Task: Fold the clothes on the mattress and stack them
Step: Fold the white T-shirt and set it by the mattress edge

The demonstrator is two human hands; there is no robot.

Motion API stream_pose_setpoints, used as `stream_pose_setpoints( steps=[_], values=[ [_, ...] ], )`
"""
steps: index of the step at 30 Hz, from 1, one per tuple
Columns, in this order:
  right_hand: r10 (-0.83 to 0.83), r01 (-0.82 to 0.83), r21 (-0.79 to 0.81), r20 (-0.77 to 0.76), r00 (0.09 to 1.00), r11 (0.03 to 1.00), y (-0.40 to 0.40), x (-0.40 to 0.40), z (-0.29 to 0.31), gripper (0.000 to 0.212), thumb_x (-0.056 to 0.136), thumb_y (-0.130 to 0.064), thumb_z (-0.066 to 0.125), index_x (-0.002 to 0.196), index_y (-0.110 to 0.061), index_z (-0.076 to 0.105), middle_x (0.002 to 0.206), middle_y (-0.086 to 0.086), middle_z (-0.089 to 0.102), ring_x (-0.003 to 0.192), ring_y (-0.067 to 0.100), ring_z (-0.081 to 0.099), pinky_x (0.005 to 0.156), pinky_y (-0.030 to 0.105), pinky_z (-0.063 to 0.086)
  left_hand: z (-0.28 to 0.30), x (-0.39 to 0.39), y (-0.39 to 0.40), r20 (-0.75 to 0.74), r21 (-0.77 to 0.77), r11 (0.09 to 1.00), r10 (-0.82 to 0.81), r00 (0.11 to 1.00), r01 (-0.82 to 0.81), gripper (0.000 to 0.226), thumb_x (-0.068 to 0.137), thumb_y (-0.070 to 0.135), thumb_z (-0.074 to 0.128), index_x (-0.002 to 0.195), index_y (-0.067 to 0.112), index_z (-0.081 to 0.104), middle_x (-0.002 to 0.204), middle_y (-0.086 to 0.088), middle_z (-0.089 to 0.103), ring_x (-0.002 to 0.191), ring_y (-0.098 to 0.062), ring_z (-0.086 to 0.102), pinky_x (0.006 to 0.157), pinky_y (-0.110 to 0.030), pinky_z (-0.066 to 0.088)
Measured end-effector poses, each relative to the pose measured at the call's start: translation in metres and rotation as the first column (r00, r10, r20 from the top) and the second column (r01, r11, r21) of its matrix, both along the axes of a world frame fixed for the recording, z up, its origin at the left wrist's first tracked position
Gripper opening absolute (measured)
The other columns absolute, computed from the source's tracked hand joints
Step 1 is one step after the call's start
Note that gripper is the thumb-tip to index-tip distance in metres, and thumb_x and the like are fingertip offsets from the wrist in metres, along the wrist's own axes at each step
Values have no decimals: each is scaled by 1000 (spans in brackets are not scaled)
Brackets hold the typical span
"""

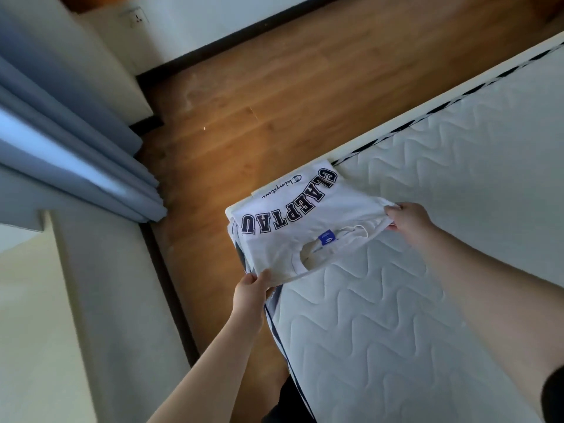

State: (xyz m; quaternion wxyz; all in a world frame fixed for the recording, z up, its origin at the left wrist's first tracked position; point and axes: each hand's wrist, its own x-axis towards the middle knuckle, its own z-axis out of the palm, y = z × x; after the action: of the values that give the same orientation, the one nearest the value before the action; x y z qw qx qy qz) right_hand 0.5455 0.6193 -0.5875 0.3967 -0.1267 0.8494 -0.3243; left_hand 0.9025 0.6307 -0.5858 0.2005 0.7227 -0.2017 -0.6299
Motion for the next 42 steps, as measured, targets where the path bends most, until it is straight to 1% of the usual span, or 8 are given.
stream_pose_setpoints(
  steps=[4, 8, 13, 18, 25, 30, 37, 42],
  values=[
    [-13, 17, 89, -45, 999, 996, 48, -13, -53, 11, 87, -9, 60, 83, -1, 66, 81, 15, 59, 72, 26, 58, 71, 36, 54, -48, -14, 40, -8, 118, 993, -4, 1000, 5, 20, 90, 22, 66, 94, 2, 64, 102, -11, 70, 86, -22, 72, 68, -27, 59],
    [-62, 63, 86, -12, 998, 994, 88, -24, -95, 20, 90, -13, 64, 93, 7, 66, 81, 16, 57, 67, 24, 55, 60, 27, 54, -72, -21, 69, -12, 140, 989, -39, 999, 40, 22, 89, 22, 68, 97, 1, 65, 100, -10, 72, 78, -16, 74, 68, -27, 59],
    [-73, 72, 38, 5, 997, 997, 113, -25, -112, 13, 89, -14, 68, 84, -3, 65, 76, 13, 54, 74, 24, 52, 68, 35, 50, -85, -13, 86, 46, 142, 982, -133, 990, 125, 23, 90, 25, 69, 94, 3, 65, 94, -10, 73, 78, -13, 74, 65, -28, 59],
    [-53, 55, 51, -27, 998, 997, 145, -33, -131, 30, 87, -18, 68, 95, 11, 65, 78, 12, 54, 75, 21, 50, 74, 42, 50, -96, -23, 117, 75, 157, 965, -221, 972, 208, 22, 89, 28, 70, 92, 7, 66, 88, -8, 73, 80, -14, 73, 69, -30, 60],
    [-37, 41, 36, -122, 992, 998, 178, -53, -152, 25, 85, -21, 71, 89, 3, 69, 75, 13, 58, 72, 22, 53, 81, 51, 54, -119, -33, 164, 90, 155, 941, -317, 944, 301, 19, 91, 31, 68, 91, 12, 68, 76, -4, 74, 76, -15, 73, 70, -27, 58],
    [5, 4, 62, -154, 988, 998, 209, -63, -164, 25, 86, -23, 70, 91, 1, 69, 89, 27, 68, 83, 39, 65, 87, 57, 52, -125, -38, 185, 111, 145, 910, -406, 907, 390, 15, 92, 30, 66, 90, 16, 68, 77, -2, 75, 75, -13, 72, 69, -28, 59],
    [71, -42, 131, -221, 973, 990, 226, -59, -160, 32, 85, -31, 71, 102, -4, 72, 93, 17, 73, 90, 33, 69, 84, 39, 53, -123, -37, 195, 139, 155, 874, -480, 866, 460, 16, 92, 33, 66, 92, 17, 66, 84, -2, 74, 76, -11, 72, 67, -27, 59],
    [41, -11, 119, -250, 967, 993, 233, -58, -154, 29, 85, -21, 73, 106, -2, 70, 98, 17, 72, 92, 32, 68, 87, 36, 52, -130, -44, 203, 176, 161, 866, -496, 850, 472, 16, 92, 33, 66, 90, 18, 65, 82, -4, 73, 73, -11, 72, 64, -26, 58]
  ],
)
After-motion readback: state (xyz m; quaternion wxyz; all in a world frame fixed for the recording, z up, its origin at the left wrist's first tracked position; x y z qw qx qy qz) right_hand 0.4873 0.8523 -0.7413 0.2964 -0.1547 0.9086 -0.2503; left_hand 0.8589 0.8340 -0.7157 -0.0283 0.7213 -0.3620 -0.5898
